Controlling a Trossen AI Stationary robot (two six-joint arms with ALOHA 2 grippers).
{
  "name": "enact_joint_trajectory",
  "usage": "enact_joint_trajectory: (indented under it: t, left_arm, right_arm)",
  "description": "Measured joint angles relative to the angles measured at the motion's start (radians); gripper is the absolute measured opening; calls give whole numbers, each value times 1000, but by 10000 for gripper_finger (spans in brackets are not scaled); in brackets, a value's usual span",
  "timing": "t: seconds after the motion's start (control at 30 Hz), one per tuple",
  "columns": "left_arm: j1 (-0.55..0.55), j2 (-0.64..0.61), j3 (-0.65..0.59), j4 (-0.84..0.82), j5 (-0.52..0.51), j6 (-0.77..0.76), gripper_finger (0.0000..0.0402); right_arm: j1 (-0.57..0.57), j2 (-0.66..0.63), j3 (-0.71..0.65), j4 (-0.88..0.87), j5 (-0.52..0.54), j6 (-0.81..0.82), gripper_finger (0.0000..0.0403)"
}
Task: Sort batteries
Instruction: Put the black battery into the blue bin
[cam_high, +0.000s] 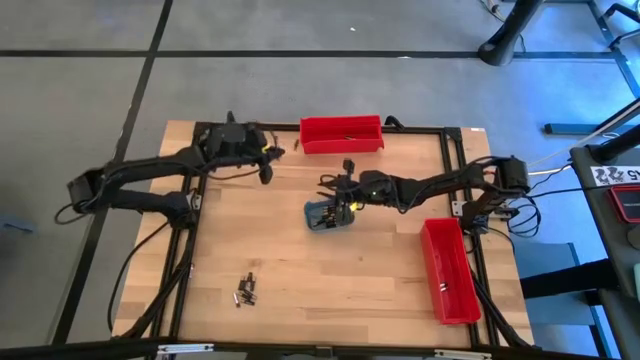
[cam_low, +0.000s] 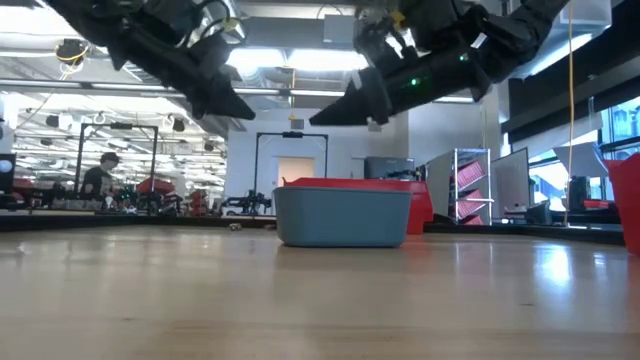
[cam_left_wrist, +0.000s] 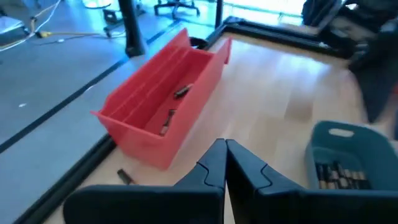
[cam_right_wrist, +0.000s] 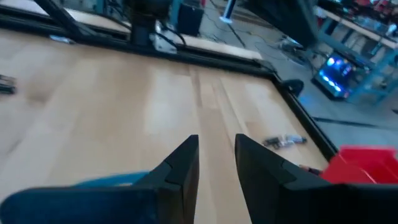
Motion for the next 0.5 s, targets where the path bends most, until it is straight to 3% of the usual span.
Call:
enact_joint_trajectory:
  t: [0.13, 0.3, 0.5]
  left_arm:
    - [-36, 4, -73, 59, -18, -13, 1]
    - [-70, 6, -138, 94, -117, -80, 1]
    - [-75, 20, -203, 145, -150, -145, 0]
  right_arm:
    - [-49, -7, 0, -23, -2, 7, 106]
    - [-104, -8, 0, -16, -17, 89, 106]
    - [-110, -8, 18, -24, -20, 158, 106]
